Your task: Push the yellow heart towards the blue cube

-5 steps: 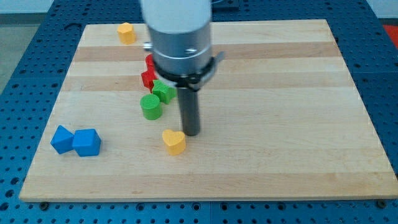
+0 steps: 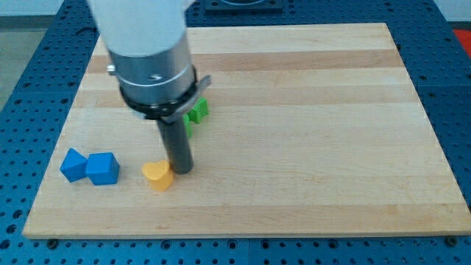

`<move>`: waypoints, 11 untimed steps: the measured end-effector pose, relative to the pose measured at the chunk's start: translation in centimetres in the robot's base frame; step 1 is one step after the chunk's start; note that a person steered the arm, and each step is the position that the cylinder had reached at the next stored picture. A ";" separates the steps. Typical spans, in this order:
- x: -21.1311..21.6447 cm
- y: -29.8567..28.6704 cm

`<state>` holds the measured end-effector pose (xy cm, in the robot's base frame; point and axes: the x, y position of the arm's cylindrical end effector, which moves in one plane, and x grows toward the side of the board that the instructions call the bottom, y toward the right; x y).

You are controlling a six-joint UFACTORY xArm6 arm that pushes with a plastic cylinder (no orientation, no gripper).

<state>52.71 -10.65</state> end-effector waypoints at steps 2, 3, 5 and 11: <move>0.0 4.5; 1.8 5.9; 3.2 2.4; -2.0 -3.4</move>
